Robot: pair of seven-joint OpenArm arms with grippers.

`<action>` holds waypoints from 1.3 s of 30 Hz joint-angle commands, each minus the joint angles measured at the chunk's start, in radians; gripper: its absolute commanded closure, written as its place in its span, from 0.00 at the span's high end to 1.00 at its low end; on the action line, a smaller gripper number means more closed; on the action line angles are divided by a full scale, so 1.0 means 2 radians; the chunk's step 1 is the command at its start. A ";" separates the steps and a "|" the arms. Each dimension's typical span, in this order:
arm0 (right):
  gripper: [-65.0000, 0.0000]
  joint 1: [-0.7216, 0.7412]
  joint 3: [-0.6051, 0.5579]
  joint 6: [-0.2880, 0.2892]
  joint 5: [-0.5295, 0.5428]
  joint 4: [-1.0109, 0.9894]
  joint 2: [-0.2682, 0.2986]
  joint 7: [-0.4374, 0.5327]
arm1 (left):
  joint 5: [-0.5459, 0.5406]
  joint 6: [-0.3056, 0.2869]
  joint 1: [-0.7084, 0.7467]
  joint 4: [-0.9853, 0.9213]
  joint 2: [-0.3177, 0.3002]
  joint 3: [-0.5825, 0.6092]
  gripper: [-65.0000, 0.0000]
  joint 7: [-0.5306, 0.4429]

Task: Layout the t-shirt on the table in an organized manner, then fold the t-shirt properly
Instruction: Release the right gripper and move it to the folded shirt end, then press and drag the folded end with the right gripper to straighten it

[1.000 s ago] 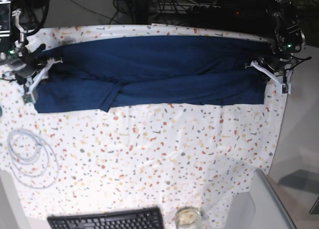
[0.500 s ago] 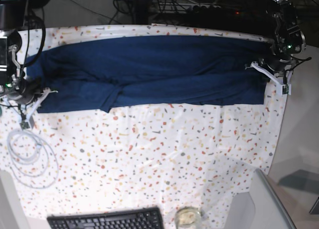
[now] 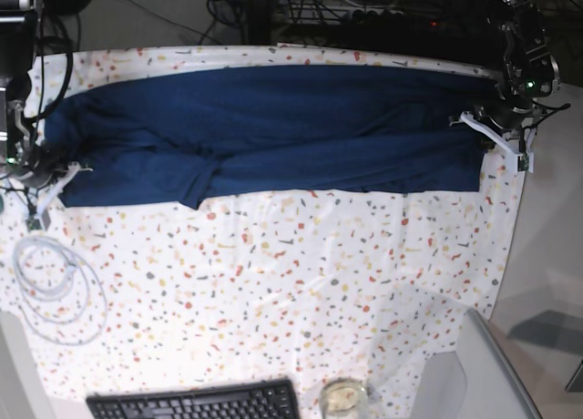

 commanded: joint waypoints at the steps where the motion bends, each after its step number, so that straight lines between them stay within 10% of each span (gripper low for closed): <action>1: 0.02 -0.001 0.007 -0.001 0.005 0.037 0.011 0.011 | -0.003 0.001 -0.001 0.010 -0.007 -0.003 0.00 -0.008; 8: 0.06 -0.075 -0.001 -0.001 0.005 0.276 -0.042 -0.042 | -0.001 0.001 -0.001 0.010 -0.007 -0.003 0.00 -0.008; 15: 0.55 -0.014 -0.097 -0.001 0.006 0.249 -0.092 -0.142 | -0.001 0.001 -0.004 0.006 -0.007 -0.003 0.00 -0.008; 36: 0.50 0.091 -0.120 -0.001 0.006 0.055 -0.139 -0.164 | -0.001 0.001 -0.006 0.005 -0.007 -0.003 0.00 -0.008; 39: 0.33 0.090 -0.119 -0.001 0.006 0.055 -0.139 -0.167 | -0.003 0.001 -0.006 0.005 -0.007 -0.003 0.00 -0.008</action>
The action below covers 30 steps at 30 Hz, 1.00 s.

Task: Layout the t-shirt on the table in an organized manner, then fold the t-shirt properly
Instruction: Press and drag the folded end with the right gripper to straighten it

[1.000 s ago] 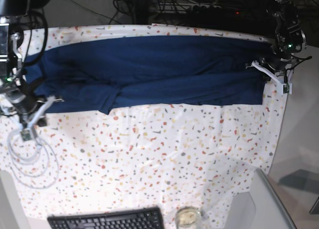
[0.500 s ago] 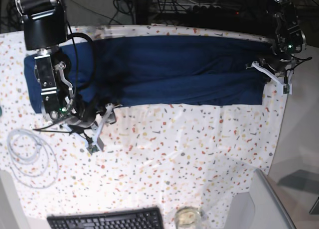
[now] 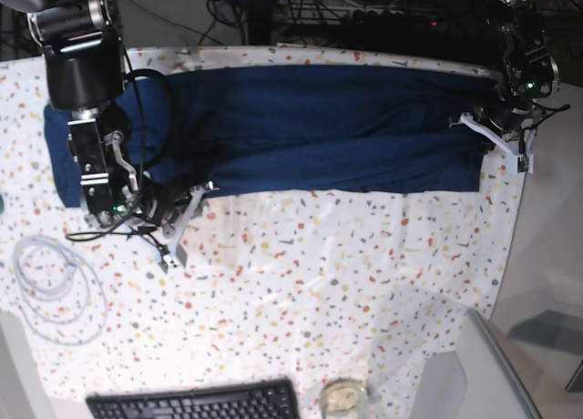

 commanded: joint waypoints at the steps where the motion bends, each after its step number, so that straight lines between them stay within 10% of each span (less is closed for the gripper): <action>1: 0.19 0.011 0.002 0.000 0.003 0.008 0.002 0.005 | -0.003 0.001 -0.004 0.007 -0.008 -0.003 0.00 -0.007; 3: 0.00 0.004 0.005 0.000 0.003 0.016 0.002 -0.004 | -0.003 0.001 -0.004 0.007 -0.008 -0.003 0.00 -0.007; 30: 0.00 -0.234 0.007 0.000 0.002 0.325 0.029 -0.075 | -0.001 0.001 0.002 0.013 -0.011 -0.003 0.00 -0.007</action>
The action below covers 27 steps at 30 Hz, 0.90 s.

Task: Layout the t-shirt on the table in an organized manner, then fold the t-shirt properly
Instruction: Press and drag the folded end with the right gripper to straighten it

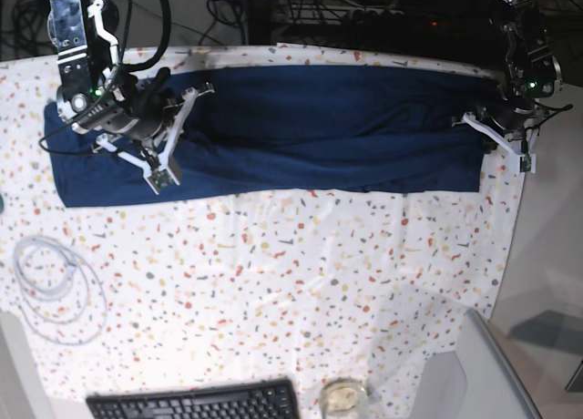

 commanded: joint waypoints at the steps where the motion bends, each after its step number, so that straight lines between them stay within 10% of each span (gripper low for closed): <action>1: 0.00 0.000 0.001 0.000 0.003 0.008 0.008 0.005 | -0.001 0.001 -0.001 0.010 -0.007 -0.003 0.00 -0.008; 27: 0.00 -0.039 0.001 0.000 0.002 -0.014 0.016 0.024 | 0.000 0.001 -0.001 0.010 -0.007 -0.003 0.00 -0.007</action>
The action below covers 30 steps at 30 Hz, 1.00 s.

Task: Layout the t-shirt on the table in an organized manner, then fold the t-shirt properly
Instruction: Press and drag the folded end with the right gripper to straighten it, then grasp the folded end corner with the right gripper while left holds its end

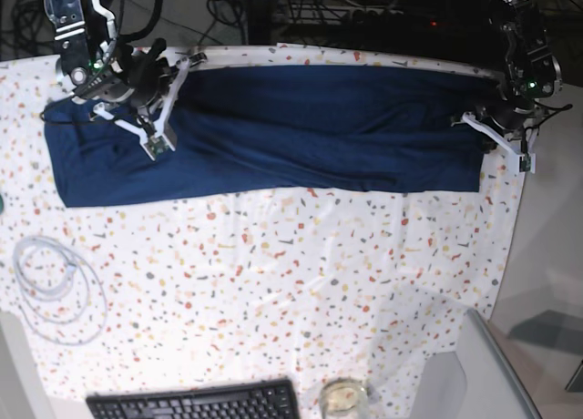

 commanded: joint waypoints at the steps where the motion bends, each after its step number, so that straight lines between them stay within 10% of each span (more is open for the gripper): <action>1: 0.00 0.009 0.001 0.000 0.001 -0.003 0.003 0.014 | -0.001 0.001 -0.001 0.010 -0.007 -0.003 0.00 -0.008; 7: 0.01 0.008 0.000 0.000 0.001 -0.002 0.003 0.024 | -0.001 0.001 0.000 0.027 -0.007 -0.003 0.00 -0.007; 16: 0.41 -0.016 0.034 0.000 0.001 0.110 0.000 0.027 | -0.001 0.001 0.005 0.030 -0.007 -0.001 0.00 -0.007; 21: 0.40 0.048 0.095 0.000 0.002 0.083 0.000 0.024 | -0.001 0.001 0.006 0.035 -0.006 -0.003 0.00 -0.007; 27: 0.00 0.101 0.106 0.000 0.002 -0.024 0.003 0.024 | -0.001 0.001 0.006 0.036 -0.006 -0.003 0.00 -0.006; 30: 0.00 0.098 0.113 0.000 0.002 -0.058 0.003 0.027 | -0.005 0.000 0.006 0.036 -0.006 0.001 0.03 -0.006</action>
